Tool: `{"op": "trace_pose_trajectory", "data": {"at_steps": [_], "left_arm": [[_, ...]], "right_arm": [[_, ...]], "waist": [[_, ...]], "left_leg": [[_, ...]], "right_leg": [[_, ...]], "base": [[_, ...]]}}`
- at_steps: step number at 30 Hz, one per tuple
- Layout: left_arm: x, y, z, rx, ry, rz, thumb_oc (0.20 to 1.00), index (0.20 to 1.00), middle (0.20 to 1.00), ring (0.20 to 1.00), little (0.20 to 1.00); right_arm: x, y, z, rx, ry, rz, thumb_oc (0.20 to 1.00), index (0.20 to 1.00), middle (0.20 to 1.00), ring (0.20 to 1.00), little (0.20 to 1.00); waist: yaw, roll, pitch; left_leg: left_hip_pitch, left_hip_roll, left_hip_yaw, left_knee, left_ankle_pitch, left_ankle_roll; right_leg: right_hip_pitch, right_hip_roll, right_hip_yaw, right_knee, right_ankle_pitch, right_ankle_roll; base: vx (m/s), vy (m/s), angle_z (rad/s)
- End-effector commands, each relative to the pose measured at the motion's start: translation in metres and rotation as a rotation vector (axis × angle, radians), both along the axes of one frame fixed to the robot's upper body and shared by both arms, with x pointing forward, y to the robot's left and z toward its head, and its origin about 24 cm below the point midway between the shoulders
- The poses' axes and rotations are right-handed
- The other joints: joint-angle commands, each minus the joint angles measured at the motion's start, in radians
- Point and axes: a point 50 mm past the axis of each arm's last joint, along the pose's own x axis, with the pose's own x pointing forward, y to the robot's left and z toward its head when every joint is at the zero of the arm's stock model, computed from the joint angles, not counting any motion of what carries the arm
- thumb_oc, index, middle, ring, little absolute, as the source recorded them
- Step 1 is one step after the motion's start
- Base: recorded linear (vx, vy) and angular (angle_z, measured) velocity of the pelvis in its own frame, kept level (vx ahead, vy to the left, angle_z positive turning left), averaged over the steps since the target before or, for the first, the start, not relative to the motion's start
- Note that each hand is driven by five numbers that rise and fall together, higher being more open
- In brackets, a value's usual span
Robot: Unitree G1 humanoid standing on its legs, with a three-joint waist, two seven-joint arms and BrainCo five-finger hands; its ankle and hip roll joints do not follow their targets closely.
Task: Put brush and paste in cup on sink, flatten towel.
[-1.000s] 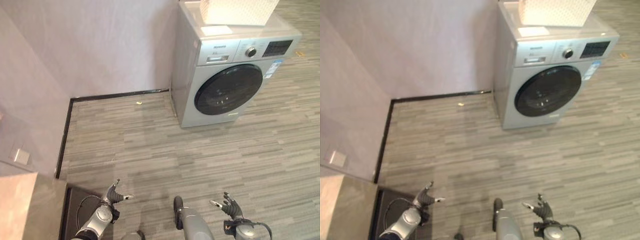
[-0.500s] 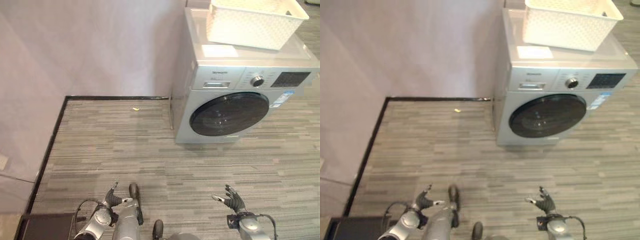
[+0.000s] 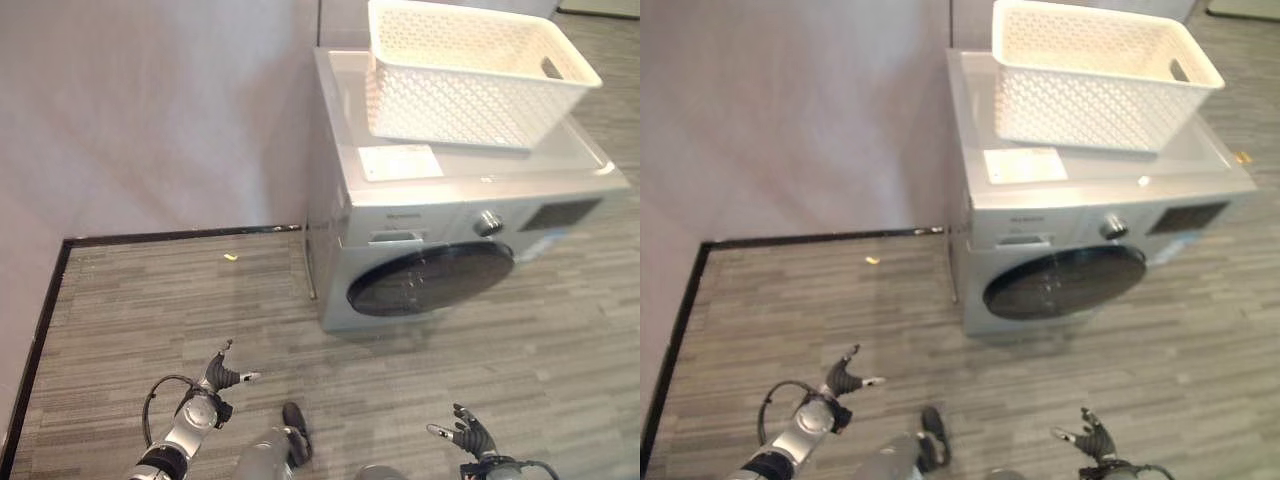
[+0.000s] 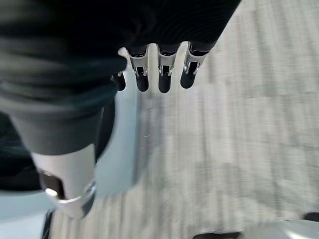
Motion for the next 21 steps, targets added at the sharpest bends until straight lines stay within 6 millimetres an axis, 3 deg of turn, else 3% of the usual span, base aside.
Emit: {"op": "trace_pose_trajectory", "data": {"at_steps": [1,2,3,4,6,9,16,21], "left_arm": [[-0.005,0.015,0.004,0.062,-0.026,0.005,1.0,1.0,1.0,1.0,1.0],[-0.004,0.015,0.003,0.07,-0.02,0.002,1.0,1.0,1.0,1.0,1.0],[-0.004,0.014,0.003,0.07,-0.021,0.002,1.0,1.0,1.0,1.0,1.0],[0.003,0.01,0.004,0.078,-0.018,-0.023,1.0,1.0,1.0,1.0,1.0],[0.004,0.004,0.001,0.077,-0.007,-0.043,1.0,1.0,1.0,1.0,1.0],[-0.008,0.003,-0.008,0.072,0.035,-0.024,1.0,1.0,1.0,1.0,1.0],[-0.025,0.006,-0.017,0.069,0.081,-0.019,1.0,1.0,1.0,1.0,1.0],[-0.035,0.005,-0.022,0.046,0.098,0.003,1.0,1.0,1.0,1.0,1.0]], "right_arm": [[0.025,-0.002,0.017,0.013,-0.126,0.021,1.0,1.0,1.0,1.0,1.0],[0.024,-0.001,0.016,0.018,-0.126,0.018,1.0,1.0,1.0,1.0,1.0],[0.024,-0.001,0.016,0.018,-0.127,0.018,1.0,1.0,1.0,1.0,1.0],[0.02,0.0,0.016,0.023,-0.117,0.036,1.0,1.0,1.0,1.0,1.0],[0.012,-0.001,0.011,0.009,-0.082,0.04,1.0,1.0,1.0,1.0,1.0],[0.012,-0.004,0.008,-0.01,-0.062,0.035,1.0,1.0,1.0,1.0,1.0],[0.025,-0.003,0.013,-0.034,-0.083,0.097,1.0,1.0,1.0,1.0,1.0],[0.023,0.003,0.008,-0.056,-0.05,0.144,1.0,1.0,1.0,1.0,1.0]], "waist": [[-0.005,0.035,0.021],[-0.031,0.034,0.039],[-0.031,0.035,0.038],[-0.077,0.024,0.059],[-0.086,0.012,0.064],[-0.074,0.015,0.052],[-0.026,0.011,0.034],[-0.002,0.016,0.021]], "left_leg": [[0.065,0.088,-0.084,0.054,-0.042,-0.171],[0.091,0.071,-0.114,0.062,-0.053,-0.172],[0.089,0.072,-0.115,0.062,-0.051,-0.173],[0.126,0.042,-0.18,0.073,-0.071,-0.18],[0.115,0.029,-0.213,0.094,-0.074,-0.175],[0.095,0.026,-0.214,0.094,-0.062,-0.18],[0.054,0.043,-0.246,0.063,-0.032,-0.207],[0.06,0.042,-0.286,-0.004,0.007,-0.215]], "right_leg": [[-0.07,-0.083,0.021,-0.479,0.25,0.049],[-0.117,-0.047,0.083,-0.527,0.251,0.051],[-0.118,-0.047,0.082,-0.53,0.253,0.051],[-0.134,-0.004,0.223,-0.597,0.281,0.078],[-0.117,0.005,0.259,-0.589,0.289,0.071],[-0.08,-0.005,0.224,-0.645,0.302,0.056],[-0.06,-0.008,0.164,-0.693,0.285,0.036],[-0.047,-0.014,0.123,-0.718,0.281,0.029]], "base": [[0.39,0.05,0.35],[0.24,0.021,0.53],[0.36,-0.029,0.91],[0.29,-0.064,1.25],[0.23,-0.088,1.53],[0.06,-0.078,1.53],[-0.01,-0.096,-0.11],[-0.03,-0.07,0.22]]}}
